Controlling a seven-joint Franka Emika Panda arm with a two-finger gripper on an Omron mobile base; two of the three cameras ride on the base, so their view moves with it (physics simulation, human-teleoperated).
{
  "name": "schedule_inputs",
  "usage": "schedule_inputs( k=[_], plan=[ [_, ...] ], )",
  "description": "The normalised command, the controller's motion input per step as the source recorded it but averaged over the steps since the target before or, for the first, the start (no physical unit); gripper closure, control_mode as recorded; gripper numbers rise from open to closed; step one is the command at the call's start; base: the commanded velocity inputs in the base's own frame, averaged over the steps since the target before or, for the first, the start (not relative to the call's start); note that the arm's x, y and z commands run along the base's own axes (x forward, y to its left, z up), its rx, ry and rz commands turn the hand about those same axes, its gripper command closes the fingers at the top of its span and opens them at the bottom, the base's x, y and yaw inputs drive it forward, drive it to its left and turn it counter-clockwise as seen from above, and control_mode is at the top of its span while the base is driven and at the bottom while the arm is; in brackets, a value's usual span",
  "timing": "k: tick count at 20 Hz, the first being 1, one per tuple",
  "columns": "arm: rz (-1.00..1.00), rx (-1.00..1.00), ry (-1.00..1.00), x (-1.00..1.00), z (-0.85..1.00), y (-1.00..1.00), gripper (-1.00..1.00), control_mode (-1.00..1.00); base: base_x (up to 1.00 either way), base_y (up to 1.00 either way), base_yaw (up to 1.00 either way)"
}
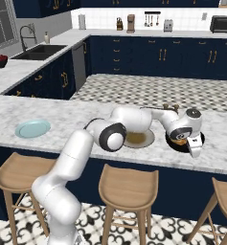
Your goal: Pick the chicken drumstick and cucumber from their plates and place them in the bowl. Then put the bowl in the fridge.
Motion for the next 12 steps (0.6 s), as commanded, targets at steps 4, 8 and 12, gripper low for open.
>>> schedule_inputs(
  k=[4,8,12],
  plan=[
    [-0.05,0.00,0.00,0.00,-0.18,0.05,-1.00,-1.00,0.00,0.00,0.00],
    [-0.05,0.00,0.00,0.00,-0.45,0.14,1.00,-1.00,0.00,0.00,0.00],
    [-0.02,0.00,0.00,0.06,-0.36,0.06,1.00,-1.00,0.00,0.00,0.00]
  ],
)
